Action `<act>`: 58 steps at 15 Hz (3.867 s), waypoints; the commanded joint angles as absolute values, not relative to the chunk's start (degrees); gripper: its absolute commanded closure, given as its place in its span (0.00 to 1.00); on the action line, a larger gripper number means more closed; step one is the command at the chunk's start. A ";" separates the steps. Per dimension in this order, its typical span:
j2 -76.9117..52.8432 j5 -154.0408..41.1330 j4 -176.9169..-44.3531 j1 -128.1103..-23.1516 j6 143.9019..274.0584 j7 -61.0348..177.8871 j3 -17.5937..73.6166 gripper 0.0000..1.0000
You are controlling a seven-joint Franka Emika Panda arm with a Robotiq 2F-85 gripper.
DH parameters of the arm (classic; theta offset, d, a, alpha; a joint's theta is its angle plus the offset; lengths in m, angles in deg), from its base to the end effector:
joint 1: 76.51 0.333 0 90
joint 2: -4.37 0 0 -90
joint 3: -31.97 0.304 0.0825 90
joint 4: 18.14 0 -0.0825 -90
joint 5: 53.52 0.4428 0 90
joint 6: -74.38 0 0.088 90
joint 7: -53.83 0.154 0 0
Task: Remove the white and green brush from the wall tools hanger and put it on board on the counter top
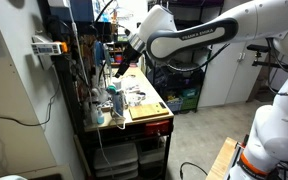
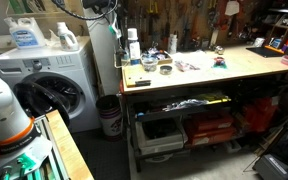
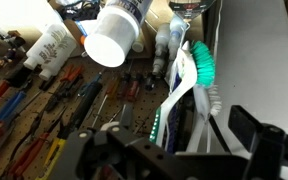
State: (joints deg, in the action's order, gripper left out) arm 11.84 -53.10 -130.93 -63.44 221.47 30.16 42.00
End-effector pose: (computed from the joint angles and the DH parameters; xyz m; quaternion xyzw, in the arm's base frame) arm 0.6053 0.2626 0.5501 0.8574 0.3720 0.3555 0.0097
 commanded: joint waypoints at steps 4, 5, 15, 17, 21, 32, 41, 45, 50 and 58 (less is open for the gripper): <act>10.41 -51.16 -130.18 -63.23 225.03 29.81 41.71 0.11; 10.27 -51.18 -130.11 -63.23 225.37 29.82 41.73 0.18; 8.07 -49.85 -128.34 -63.23 228.82 29.66 41.84 0.28; 7.46 -48.31 -127.81 -63.17 229.54 29.16 41.71 0.33; 6.48 -44.36 -126.83 -62.94 229.92 27.74 41.87 0.41; 5.73 -38.41 -125.74 -63.28 229.84 24.79 41.96 0.65; 5.76 -38.20 -125.54 -63.46 229.66 24.78 41.86 0.86; 6.10 -38.14 -125.81 -63.45 229.89 24.75 41.82 0.95; 7.01 -37.73 -126.35 -63.30 230.25 24.22 41.92 0.95; 9.87 -38.50 -127.55 -63.39 230.00 24.74 42.09 0.95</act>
State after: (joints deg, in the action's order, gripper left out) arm 7.86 -38.80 -126.13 -63.36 229.98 25.12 42.19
